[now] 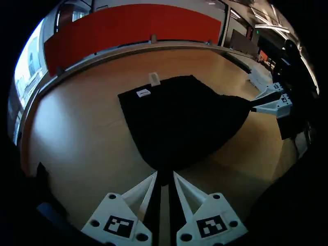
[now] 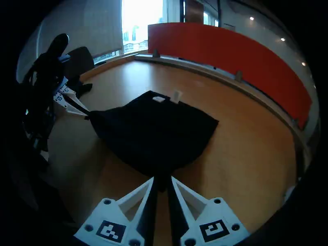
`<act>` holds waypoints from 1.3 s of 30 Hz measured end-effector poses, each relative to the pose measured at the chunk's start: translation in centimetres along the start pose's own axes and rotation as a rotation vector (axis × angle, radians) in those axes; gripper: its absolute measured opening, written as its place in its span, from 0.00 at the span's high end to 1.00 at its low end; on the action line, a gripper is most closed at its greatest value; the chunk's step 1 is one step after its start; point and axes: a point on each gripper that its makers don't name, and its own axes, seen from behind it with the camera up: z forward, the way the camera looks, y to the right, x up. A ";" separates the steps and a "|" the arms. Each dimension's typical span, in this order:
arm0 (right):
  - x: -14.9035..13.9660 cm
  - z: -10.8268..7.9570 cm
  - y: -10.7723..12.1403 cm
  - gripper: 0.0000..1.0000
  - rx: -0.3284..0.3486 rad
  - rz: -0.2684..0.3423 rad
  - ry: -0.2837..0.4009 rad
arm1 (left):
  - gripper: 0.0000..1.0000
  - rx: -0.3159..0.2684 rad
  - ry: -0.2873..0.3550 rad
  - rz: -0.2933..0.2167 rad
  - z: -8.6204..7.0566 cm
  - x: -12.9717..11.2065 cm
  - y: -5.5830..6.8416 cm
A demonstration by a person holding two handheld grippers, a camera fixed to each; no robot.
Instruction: Fold towel
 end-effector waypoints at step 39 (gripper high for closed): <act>3.5 -7.4 -2.2 0.85 0.032 -0.052 0.024 | 0.89 -0.029 0.034 -0.076 -8.2 3.1 2.3</act>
